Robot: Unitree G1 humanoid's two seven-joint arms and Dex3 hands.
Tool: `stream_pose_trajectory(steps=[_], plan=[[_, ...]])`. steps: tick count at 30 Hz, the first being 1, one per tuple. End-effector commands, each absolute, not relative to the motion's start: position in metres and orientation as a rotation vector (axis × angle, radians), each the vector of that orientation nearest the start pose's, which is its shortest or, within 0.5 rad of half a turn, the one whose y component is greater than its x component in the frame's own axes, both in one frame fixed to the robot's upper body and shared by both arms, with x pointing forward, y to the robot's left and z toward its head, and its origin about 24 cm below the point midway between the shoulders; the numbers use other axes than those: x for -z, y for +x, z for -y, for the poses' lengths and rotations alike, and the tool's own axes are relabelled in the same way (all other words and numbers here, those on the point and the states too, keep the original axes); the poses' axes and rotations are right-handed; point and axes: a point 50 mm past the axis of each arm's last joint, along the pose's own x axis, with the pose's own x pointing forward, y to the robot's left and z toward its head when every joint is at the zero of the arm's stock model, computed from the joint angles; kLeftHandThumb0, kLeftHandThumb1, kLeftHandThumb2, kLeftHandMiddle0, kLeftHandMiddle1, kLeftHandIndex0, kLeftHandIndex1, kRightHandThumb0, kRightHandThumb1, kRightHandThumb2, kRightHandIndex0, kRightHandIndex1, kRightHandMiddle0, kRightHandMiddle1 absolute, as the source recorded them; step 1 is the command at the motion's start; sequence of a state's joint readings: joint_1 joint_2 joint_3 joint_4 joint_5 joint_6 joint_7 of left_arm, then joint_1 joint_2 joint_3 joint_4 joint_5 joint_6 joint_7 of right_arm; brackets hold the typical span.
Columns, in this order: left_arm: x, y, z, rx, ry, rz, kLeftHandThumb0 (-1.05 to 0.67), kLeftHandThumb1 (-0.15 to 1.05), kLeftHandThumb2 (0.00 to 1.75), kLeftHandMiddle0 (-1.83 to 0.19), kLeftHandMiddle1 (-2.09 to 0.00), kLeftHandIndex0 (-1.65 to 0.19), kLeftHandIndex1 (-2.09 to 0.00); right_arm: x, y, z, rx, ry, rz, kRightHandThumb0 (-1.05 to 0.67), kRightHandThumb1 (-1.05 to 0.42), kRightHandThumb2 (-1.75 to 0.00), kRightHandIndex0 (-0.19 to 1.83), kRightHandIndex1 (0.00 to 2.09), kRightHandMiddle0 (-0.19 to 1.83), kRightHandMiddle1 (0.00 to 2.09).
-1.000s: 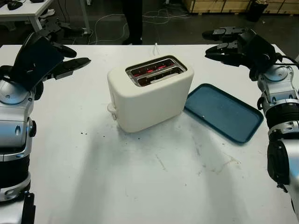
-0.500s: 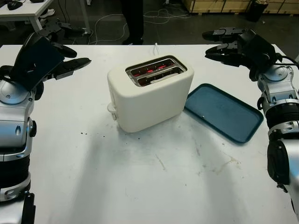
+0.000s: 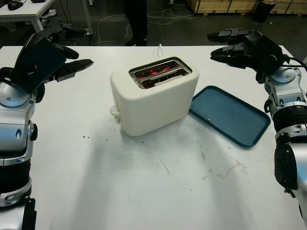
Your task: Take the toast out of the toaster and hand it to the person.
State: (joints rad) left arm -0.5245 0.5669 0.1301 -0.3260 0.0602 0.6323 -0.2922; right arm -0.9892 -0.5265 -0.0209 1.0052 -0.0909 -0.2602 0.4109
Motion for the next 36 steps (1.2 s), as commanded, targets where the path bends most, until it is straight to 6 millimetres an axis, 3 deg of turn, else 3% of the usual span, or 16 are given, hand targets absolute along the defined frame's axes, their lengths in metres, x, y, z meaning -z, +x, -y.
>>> stream_pose_trajectory(steps=[1,16,36], plan=[[-0.2403,0.2984,-0.2194,0.033,0.571,0.198,-0.33,0.91,0.01,-0.07,-1.29,-0.17,-0.80,-0.1903,0.3972,0.2348,-0.245,-0.549,0.157,-0.87,-0.80,0.00,0.62,0.47,0.74,0.00],[-0.2392,0.2981,-0.2198,0.031,0.572,0.199,-0.36,0.90,0.00,-0.06,-1.30,-0.17,-0.80,-0.1876,0.3974,0.2337,-0.250,-0.545,0.150,-0.87,-0.81,0.00,0.61,0.48,0.74,0.00],[-0.2379,0.2990,-0.2173,0.034,0.533,0.215,-0.25,0.92,0.02,-0.08,-1.35,-0.18,-0.83,-0.1843,0.3969,0.2332,-0.245,-0.509,0.141,-0.82,-0.80,0.00,0.59,0.45,0.73,0.00]])
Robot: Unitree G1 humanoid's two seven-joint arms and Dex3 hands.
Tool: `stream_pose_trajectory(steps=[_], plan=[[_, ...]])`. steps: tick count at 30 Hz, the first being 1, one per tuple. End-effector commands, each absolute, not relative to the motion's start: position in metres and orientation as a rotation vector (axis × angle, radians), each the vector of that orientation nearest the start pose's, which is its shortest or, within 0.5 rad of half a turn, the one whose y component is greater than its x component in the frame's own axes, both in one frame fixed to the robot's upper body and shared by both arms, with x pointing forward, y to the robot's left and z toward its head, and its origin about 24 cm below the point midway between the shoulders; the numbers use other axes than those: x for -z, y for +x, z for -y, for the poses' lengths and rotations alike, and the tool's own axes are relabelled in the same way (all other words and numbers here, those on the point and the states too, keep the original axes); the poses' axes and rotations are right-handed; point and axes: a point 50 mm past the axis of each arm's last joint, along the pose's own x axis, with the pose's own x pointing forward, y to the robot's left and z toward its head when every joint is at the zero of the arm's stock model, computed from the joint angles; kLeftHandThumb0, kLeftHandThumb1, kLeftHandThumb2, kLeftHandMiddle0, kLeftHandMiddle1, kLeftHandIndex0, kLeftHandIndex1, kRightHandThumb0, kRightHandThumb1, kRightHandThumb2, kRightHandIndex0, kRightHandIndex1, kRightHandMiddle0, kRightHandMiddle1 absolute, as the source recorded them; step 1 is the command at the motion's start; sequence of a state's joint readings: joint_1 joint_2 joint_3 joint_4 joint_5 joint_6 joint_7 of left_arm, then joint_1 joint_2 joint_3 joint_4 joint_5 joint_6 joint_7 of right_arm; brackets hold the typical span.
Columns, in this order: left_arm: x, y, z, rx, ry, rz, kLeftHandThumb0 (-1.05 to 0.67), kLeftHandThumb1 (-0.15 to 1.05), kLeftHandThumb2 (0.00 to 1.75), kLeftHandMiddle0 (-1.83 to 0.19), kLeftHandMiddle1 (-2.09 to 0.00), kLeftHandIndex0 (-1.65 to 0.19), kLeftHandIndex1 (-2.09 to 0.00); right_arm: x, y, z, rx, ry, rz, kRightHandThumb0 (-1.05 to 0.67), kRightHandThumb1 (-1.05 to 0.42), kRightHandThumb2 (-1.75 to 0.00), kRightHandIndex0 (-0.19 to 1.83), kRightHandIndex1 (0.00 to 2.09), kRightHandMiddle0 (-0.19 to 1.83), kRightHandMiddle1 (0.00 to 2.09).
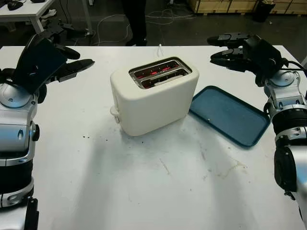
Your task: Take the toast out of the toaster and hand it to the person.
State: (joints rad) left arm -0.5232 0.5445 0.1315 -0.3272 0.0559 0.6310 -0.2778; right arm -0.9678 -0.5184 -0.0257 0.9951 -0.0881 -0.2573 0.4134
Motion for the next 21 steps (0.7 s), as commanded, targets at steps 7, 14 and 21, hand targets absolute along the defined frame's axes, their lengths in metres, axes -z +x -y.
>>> stream_pose_trajectory(steps=[7,14,21], plan=[[-0.2370,0.2997,-0.2172,0.041,0.526,0.215,-0.25,0.92,0.02,-0.06,-1.36,-0.17,-0.84,-0.1847,0.3970,0.2332,-0.246,-0.510,0.145,-0.85,-0.80,0.00,0.60,0.44,0.73,0.00],[-0.2368,0.2995,-0.2168,0.041,0.523,0.215,-0.22,0.92,0.03,-0.06,-1.39,-0.16,-0.86,-0.1841,0.3970,0.2331,-0.252,-0.505,0.144,-0.84,-0.79,0.00,0.60,0.45,0.72,0.00],[-0.2366,0.2992,-0.2172,0.039,0.535,0.213,-0.24,0.92,0.03,-0.05,-1.38,-0.14,-0.87,-0.1852,0.3960,0.2341,-0.247,-0.525,0.153,-0.84,-0.80,0.00,0.59,0.45,0.72,0.00]])
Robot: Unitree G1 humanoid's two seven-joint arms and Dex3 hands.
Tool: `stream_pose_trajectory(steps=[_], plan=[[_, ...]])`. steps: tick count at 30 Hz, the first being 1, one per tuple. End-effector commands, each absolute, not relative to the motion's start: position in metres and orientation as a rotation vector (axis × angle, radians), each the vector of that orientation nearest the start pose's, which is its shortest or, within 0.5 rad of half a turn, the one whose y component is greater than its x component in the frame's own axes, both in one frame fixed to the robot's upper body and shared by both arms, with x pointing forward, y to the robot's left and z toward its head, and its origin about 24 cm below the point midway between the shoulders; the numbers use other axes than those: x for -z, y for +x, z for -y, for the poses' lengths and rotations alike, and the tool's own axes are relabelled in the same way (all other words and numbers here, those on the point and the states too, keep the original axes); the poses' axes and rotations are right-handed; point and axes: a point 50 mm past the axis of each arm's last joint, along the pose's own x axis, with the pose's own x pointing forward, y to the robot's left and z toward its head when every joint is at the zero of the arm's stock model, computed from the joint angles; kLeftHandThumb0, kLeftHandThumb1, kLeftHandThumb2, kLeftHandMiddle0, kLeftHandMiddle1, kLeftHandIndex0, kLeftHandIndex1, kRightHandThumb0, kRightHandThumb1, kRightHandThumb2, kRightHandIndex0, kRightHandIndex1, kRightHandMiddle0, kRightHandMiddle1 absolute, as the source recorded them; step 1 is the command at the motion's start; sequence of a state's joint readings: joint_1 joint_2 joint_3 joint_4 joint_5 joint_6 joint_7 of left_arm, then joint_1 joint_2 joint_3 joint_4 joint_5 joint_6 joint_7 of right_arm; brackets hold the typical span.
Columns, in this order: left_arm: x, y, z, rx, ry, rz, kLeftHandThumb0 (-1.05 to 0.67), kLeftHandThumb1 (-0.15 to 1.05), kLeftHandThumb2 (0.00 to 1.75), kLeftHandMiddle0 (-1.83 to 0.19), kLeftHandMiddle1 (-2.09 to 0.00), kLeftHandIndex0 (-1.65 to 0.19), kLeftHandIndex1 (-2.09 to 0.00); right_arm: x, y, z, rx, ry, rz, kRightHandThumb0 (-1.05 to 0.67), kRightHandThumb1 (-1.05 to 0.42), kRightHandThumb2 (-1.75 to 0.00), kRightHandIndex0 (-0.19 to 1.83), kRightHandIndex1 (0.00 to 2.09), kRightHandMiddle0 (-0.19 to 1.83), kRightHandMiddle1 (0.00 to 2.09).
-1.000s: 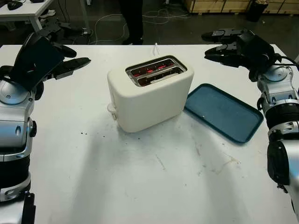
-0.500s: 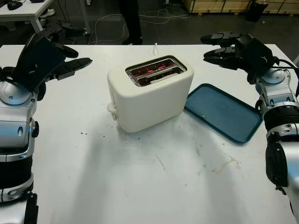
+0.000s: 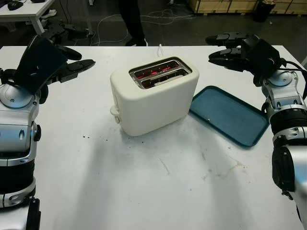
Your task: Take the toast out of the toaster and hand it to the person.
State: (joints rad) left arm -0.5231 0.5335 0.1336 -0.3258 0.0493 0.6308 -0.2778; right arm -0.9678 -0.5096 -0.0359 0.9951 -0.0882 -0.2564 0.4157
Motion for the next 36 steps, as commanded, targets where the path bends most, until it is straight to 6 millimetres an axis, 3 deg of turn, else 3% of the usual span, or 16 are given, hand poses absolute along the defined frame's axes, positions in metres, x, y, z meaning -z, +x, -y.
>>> stream_pose_trajectory(steps=[1,36], plan=[[-0.2365,0.2992,-0.2173,0.039,0.536,0.213,-0.25,0.92,0.03,-0.05,-1.38,-0.14,-0.87,-0.1850,0.3961,0.2342,-0.246,-0.523,0.152,-0.83,-0.80,0.00,0.59,0.45,0.72,0.00],[-0.2328,0.2984,-0.2183,0.027,0.523,0.218,-0.27,0.92,0.04,-0.07,-1.38,-0.13,-0.89,-0.1779,0.3959,0.2341,-0.212,-0.471,0.129,-0.86,-0.79,0.00,0.56,0.46,0.71,0.01]])
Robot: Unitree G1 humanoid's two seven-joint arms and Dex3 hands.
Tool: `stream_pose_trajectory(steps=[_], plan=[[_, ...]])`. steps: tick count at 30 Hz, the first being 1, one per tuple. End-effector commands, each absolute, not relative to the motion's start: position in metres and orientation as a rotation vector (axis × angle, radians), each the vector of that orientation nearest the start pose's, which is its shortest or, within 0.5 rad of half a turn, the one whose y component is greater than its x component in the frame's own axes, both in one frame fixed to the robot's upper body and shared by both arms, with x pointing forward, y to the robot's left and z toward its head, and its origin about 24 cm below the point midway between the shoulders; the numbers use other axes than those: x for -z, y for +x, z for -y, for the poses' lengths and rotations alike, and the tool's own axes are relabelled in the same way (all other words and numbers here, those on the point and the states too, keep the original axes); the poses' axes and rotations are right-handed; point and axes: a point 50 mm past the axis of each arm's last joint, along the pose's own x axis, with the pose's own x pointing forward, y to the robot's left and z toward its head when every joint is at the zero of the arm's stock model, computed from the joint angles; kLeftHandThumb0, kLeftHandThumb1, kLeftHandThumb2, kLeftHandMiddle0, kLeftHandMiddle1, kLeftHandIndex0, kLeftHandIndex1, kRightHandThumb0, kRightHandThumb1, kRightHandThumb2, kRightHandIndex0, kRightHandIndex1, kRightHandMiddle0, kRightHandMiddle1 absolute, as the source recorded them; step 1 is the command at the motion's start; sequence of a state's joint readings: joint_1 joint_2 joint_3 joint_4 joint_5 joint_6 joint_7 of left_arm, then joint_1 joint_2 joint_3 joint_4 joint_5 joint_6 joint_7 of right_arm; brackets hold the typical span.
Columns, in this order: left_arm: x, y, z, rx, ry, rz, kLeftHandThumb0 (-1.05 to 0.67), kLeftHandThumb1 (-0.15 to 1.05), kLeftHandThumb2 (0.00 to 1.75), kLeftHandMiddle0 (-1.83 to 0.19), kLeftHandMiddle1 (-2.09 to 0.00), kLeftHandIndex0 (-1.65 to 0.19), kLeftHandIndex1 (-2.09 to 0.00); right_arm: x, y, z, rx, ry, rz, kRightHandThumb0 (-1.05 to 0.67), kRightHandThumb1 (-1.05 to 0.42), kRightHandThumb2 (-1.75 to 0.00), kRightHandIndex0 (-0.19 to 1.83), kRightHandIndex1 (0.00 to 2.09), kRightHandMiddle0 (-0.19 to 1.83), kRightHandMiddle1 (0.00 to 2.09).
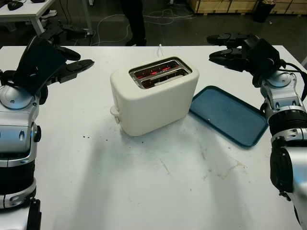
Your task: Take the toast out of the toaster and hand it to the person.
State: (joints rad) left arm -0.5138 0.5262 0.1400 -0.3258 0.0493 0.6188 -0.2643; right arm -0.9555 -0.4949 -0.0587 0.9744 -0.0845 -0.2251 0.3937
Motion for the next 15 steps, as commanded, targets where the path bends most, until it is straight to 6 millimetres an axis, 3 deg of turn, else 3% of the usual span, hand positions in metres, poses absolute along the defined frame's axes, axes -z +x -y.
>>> stream_pose_trajectory(steps=[1,15], plan=[[-0.2332,0.2983,-0.2181,0.026,0.528,0.219,-0.27,0.92,0.04,-0.08,-1.38,-0.14,-0.89,-0.1782,0.3959,0.2341,-0.213,-0.475,0.131,-0.87,-0.80,0.00,0.56,0.46,0.71,0.01],[-0.2306,0.2914,-0.2145,0.024,0.471,0.249,-0.27,0.92,0.07,-0.03,-1.37,-0.11,-0.89,-0.1756,0.3877,0.2372,-0.172,-0.442,0.199,-0.84,-0.80,0.00,0.58,0.45,0.72,0.01]])
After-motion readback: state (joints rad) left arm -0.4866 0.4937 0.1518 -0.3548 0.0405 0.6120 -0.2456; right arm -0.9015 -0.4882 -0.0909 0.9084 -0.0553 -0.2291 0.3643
